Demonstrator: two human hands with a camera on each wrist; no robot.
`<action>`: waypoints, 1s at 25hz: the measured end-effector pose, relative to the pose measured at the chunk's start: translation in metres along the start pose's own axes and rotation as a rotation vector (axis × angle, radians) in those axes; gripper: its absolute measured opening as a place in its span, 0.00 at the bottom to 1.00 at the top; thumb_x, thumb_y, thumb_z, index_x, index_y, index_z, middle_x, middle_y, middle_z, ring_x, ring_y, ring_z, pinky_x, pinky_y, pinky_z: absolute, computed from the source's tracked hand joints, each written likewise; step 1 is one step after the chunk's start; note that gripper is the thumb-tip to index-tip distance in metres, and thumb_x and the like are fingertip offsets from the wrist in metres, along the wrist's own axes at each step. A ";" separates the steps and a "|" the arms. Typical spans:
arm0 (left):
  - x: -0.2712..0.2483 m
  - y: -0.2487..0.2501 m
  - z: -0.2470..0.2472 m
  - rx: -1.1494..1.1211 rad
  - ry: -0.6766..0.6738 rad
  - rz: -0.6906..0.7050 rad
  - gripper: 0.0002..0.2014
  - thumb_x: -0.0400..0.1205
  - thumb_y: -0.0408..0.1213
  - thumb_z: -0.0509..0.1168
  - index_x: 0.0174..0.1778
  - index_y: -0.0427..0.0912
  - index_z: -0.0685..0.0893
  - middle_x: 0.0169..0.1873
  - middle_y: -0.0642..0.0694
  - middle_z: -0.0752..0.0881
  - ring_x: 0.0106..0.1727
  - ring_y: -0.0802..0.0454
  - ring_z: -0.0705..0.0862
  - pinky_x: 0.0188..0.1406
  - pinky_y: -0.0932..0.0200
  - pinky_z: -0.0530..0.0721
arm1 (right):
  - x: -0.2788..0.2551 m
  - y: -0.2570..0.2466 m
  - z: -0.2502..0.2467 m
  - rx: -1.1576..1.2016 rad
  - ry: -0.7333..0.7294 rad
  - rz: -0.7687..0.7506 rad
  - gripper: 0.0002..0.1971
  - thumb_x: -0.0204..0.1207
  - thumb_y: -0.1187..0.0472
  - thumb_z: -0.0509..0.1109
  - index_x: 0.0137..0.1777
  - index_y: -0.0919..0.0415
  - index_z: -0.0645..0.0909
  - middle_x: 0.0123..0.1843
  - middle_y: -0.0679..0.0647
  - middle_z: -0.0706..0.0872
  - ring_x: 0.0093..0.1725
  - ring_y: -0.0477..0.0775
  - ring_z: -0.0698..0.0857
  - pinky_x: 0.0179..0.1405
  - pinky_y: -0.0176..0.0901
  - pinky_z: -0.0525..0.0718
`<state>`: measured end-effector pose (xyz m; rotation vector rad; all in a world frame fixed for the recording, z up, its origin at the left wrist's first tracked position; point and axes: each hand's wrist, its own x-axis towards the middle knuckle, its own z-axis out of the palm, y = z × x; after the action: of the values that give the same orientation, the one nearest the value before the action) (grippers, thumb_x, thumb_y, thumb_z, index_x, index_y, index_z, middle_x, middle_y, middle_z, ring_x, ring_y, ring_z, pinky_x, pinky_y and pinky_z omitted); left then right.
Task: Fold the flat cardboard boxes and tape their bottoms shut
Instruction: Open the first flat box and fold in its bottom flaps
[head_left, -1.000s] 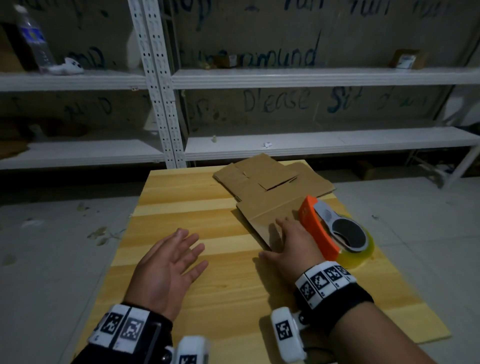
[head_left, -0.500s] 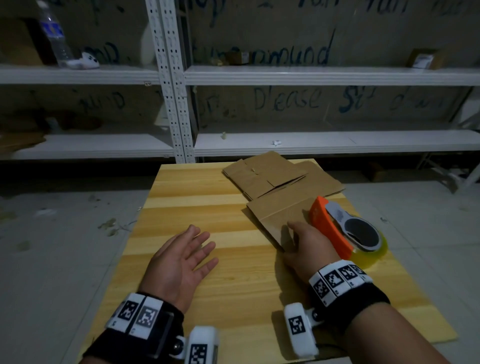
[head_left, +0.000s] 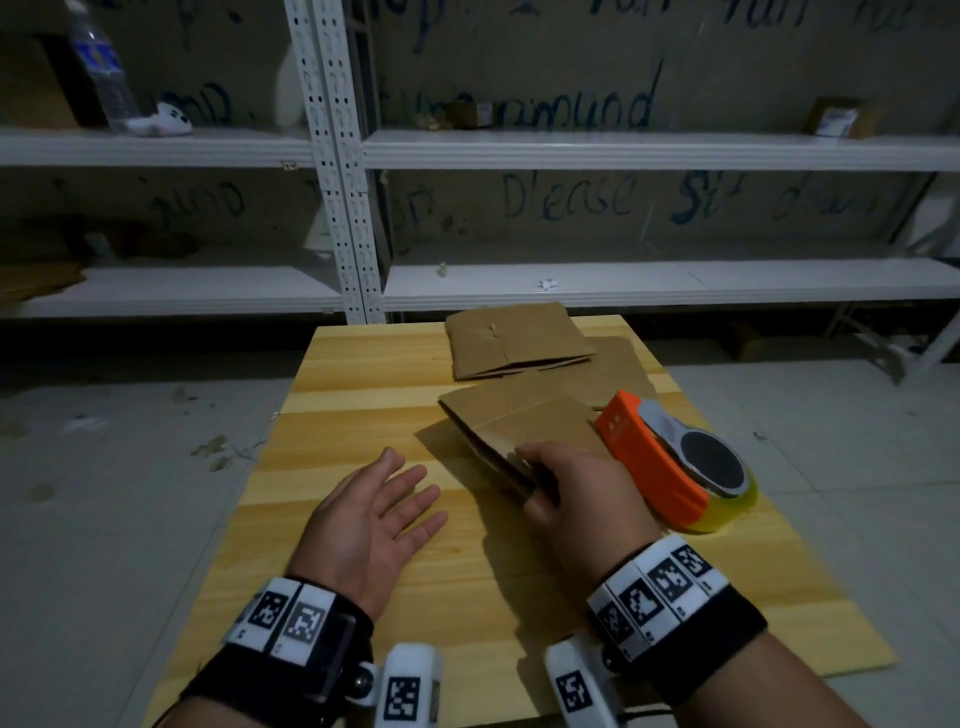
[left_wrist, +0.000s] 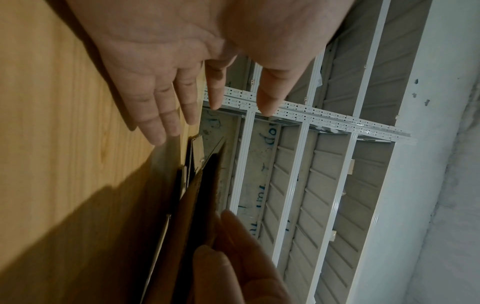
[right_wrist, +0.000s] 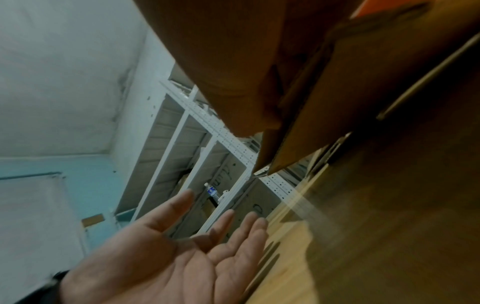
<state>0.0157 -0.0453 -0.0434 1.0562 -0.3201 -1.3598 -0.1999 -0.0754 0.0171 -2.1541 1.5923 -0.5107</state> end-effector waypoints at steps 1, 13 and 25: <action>0.000 0.001 0.000 -0.002 -0.008 -0.007 0.38 0.71 0.49 0.78 0.78 0.42 0.79 0.71 0.33 0.86 0.68 0.32 0.88 0.68 0.30 0.87 | -0.003 -0.005 0.000 0.003 -0.009 -0.026 0.29 0.82 0.60 0.74 0.81 0.41 0.76 0.75 0.44 0.85 0.73 0.47 0.82 0.75 0.44 0.78; 0.001 0.025 -0.014 -0.108 -0.082 -0.100 0.29 0.88 0.57 0.64 0.79 0.41 0.80 0.67 0.27 0.89 0.65 0.25 0.90 0.69 0.25 0.84 | -0.021 -0.017 0.014 0.159 -0.091 -0.361 0.27 0.79 0.55 0.71 0.79 0.40 0.78 0.82 0.39 0.78 0.83 0.39 0.72 0.87 0.49 0.71; -0.007 0.025 -0.021 -0.049 -0.142 0.031 0.18 0.89 0.34 0.62 0.75 0.45 0.83 0.65 0.32 0.92 0.63 0.29 0.92 0.55 0.32 0.90 | -0.010 -0.004 0.013 0.946 0.038 0.332 0.61 0.51 0.18 0.75 0.88 0.35 0.62 0.87 0.57 0.73 0.81 0.68 0.78 0.78 0.76 0.75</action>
<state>0.0451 -0.0333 -0.0324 0.9122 -0.4046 -1.4108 -0.1925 -0.0630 0.0079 -1.1608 1.2893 -0.9495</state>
